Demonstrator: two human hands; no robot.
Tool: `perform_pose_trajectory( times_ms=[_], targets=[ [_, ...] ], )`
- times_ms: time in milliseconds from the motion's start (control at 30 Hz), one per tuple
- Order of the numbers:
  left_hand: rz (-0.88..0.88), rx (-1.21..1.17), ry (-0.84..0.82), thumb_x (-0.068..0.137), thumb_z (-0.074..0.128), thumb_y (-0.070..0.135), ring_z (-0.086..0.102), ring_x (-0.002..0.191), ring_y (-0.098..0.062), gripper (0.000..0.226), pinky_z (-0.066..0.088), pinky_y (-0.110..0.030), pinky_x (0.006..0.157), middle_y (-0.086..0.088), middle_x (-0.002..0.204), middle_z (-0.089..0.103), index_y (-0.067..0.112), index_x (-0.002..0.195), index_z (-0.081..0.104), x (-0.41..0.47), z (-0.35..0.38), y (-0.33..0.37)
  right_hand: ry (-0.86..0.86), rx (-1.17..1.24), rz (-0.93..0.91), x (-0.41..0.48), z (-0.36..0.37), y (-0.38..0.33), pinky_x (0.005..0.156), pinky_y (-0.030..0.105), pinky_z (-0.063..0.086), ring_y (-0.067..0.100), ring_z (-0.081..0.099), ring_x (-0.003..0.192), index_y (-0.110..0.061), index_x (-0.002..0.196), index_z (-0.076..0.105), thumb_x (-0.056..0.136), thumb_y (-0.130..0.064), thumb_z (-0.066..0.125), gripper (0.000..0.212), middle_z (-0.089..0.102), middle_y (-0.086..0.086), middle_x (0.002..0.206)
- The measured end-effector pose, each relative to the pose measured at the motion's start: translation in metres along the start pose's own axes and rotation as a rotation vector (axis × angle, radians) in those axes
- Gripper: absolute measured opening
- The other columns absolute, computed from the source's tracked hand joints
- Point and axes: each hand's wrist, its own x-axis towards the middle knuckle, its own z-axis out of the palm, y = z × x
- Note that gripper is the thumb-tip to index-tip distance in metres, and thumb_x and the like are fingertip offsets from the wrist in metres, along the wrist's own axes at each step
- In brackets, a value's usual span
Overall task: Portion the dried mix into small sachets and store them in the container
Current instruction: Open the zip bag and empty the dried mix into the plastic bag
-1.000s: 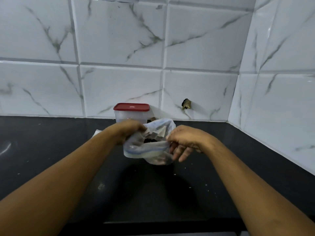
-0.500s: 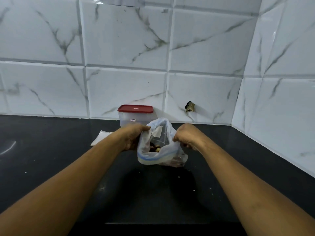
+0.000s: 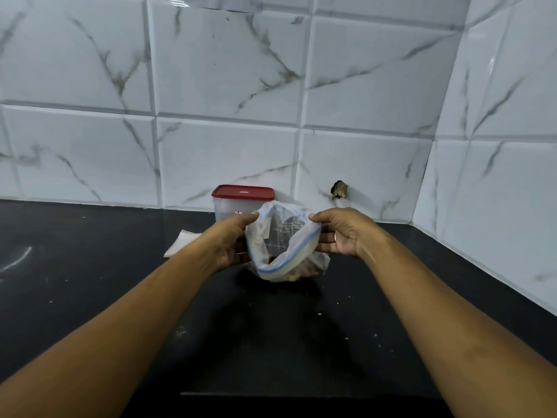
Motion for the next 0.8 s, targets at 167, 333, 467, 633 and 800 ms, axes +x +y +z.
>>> perform_pose_trajectory(
  times_ms=[167, 333, 467, 633, 800],
  targets=[
    [-0.033, -0.005, 0.022, 0.101, 0.064, 0.03, 0.069, 0.079, -0.025, 0.023, 0.059, -0.038, 0.074, -0.01, 0.086, 0.072, 0.008, 0.106, 0.068, 0.001, -0.002, 0.001, -0.02, 0.018, 0.092, 0.002, -0.002, 0.003, 0.052, 0.033, 0.06, 0.023, 0.069, 0.067, -0.007, 0.098, 0.064, 0.098, -0.015, 0.07, 0.01, 0.069, 0.012, 0.086],
    [-0.099, -0.147, -0.004, 0.1, 0.062, 0.016, 0.067, 0.083, -0.024, 0.017, 0.056, -0.037, 0.083, -0.011, 0.091, 0.07, 0.004, 0.112, 0.066, 0.007, -0.012, 0.005, -0.005, 0.123, 0.121, 0.004, -0.005, 0.003, 0.058, 0.037, 0.062, 0.024, 0.068, 0.075, -0.007, 0.096, 0.067, 0.097, -0.003, 0.066, 0.004, 0.069, 0.012, 0.09],
    [-0.145, -0.338, 0.007, 0.103, 0.058, 0.012, 0.066, 0.081, -0.021, 0.013, 0.062, -0.033, 0.064, -0.011, 0.09, 0.068, 0.0, 0.102, 0.063, 0.01, -0.023, 0.008, 0.034, 0.331, 0.148, 0.003, -0.012, 0.002, 0.045, 0.037, 0.06, 0.025, 0.068, 0.076, -0.004, 0.097, 0.066, 0.101, -0.001, 0.06, 0.007, 0.071, 0.013, 0.089],
    [-0.157, -0.541, 0.026, 0.105, 0.051, 0.005, 0.074, 0.072, -0.024, 0.018, 0.062, -0.036, 0.053, -0.015, 0.088, 0.073, -0.005, 0.101, 0.066, 0.011, -0.034, 0.004, 0.131, 0.647, 0.168, 0.007, -0.022, 0.006, 0.057, 0.049, 0.06, 0.031, 0.069, 0.081, -0.001, 0.111, 0.061, 0.105, 0.005, 0.046, 0.017, 0.07, 0.019, 0.097],
    [-0.156, -0.713, 0.081, 0.104, 0.047, -0.002, 0.073, 0.058, -0.027, 0.02, 0.059, -0.036, 0.043, -0.016, 0.092, 0.073, -0.006, 0.115, 0.063, 0.012, -0.026, 0.004, 0.168, 0.842, 0.204, 0.012, -0.02, 0.004, 0.048, 0.039, 0.059, 0.026, 0.064, 0.075, 0.005, 0.099, 0.06, 0.107, 0.005, 0.036, 0.026, 0.065, 0.02, 0.089]
  ],
)
